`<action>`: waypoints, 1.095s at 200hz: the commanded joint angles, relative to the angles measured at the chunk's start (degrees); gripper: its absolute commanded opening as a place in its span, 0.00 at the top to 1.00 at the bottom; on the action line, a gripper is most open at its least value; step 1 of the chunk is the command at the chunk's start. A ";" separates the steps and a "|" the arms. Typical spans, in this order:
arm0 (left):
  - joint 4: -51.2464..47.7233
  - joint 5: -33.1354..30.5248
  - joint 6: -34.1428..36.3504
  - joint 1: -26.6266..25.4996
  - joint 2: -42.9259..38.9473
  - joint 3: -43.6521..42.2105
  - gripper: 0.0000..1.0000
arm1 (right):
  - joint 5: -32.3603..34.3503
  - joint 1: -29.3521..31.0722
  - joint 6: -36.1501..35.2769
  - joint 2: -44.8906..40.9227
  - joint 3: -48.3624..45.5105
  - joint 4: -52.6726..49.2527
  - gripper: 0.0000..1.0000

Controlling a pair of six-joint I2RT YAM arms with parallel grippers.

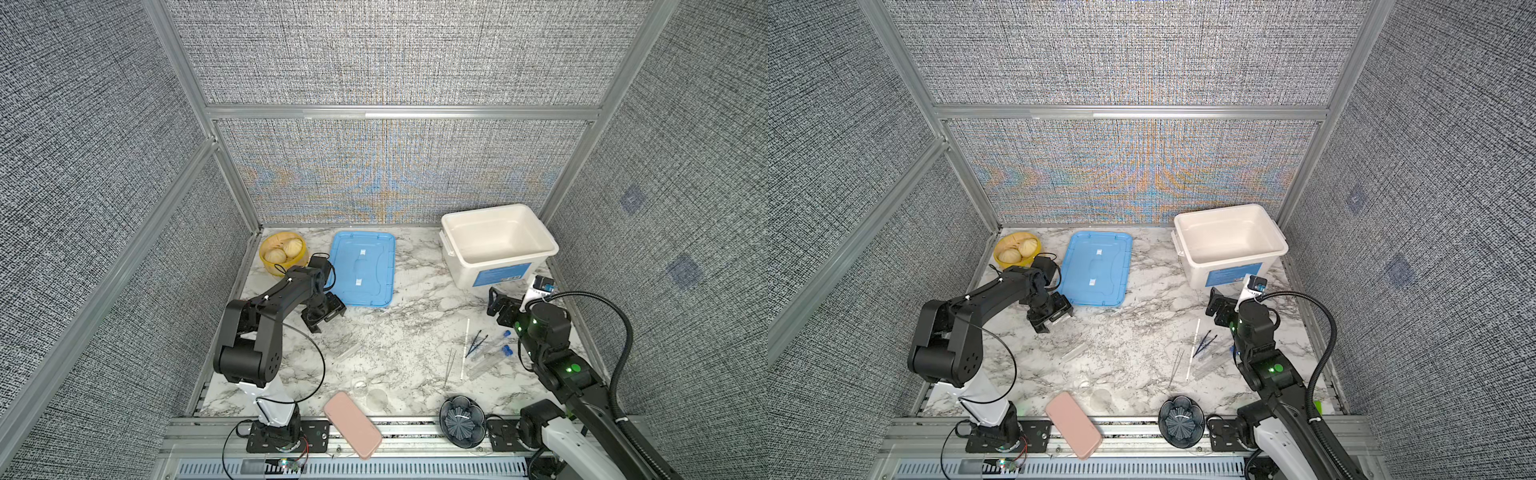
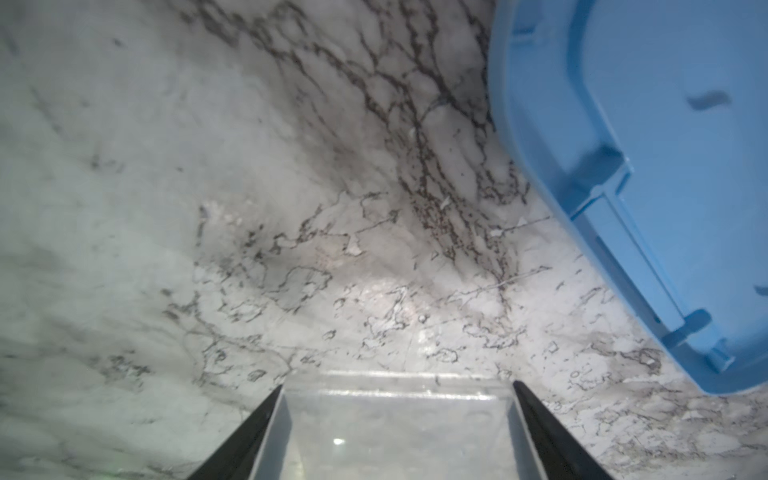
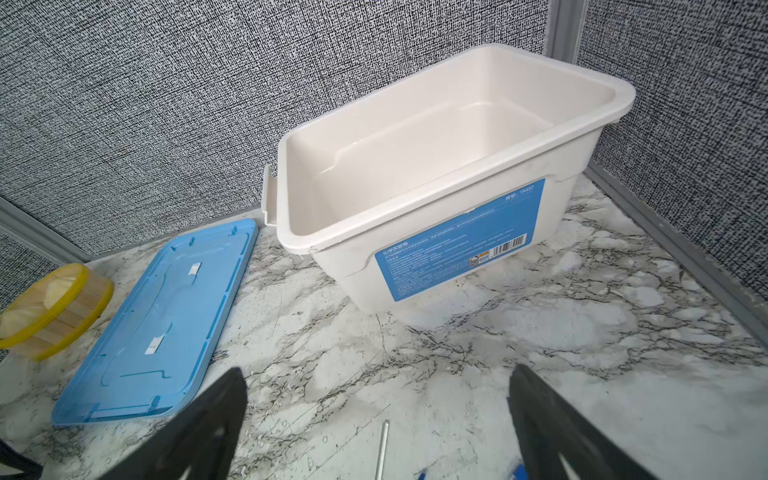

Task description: Organize the chemistry lab equipment

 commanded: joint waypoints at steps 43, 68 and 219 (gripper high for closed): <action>1.94 2.64 -2.95 -3.49 6.99 5.79 0.26 | -1.98 0.11 2.37 0.98 -0.30 0.68 0.04; 2.99 2.71 -3.77 -4.97 8.44 6.65 0.24 | -8.78 0.65 7.11 3.61 -0.47 -0.40 0.04; 7.44 -19.89 -0.21 -4.01 -18.11 -1.37 0.01 | -14.00 -13.54 14.49 18.05 14.51 -47.34 0.06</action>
